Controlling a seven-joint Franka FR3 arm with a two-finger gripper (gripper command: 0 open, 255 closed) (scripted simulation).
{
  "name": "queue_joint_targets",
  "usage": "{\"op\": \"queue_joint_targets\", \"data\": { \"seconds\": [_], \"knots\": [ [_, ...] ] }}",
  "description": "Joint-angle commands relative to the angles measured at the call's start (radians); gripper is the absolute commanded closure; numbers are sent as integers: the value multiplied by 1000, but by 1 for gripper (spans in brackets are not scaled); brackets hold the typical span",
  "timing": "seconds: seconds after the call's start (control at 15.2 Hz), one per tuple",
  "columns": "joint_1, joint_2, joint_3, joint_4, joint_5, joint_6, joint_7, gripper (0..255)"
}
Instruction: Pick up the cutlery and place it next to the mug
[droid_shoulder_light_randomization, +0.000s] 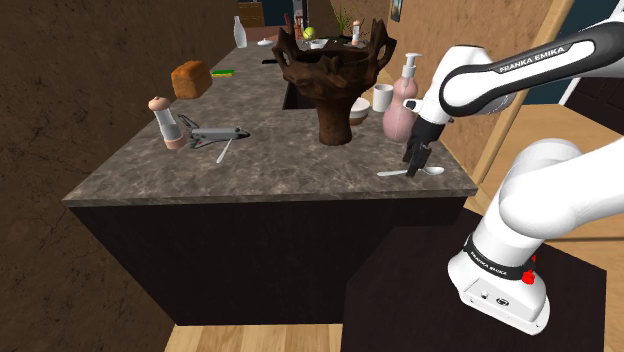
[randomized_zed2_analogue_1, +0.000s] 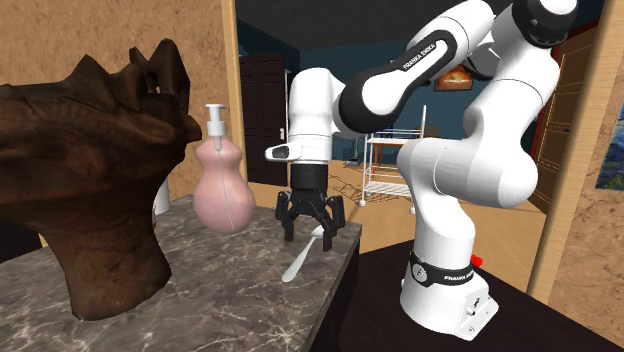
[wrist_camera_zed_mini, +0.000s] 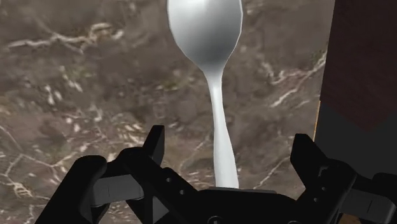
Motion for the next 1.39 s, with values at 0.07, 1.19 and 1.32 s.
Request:
{"op": "queue_joint_targets", "data": {
  "seconds": [0.07,1.19,1.32],
  "knots": [
    [4,15,-6,-4,-1,20,-3,0],
    [2,-10,8,11,5,-20,6,255],
    [1,-34,22,27,12,-58,13,255]
  ]
}}
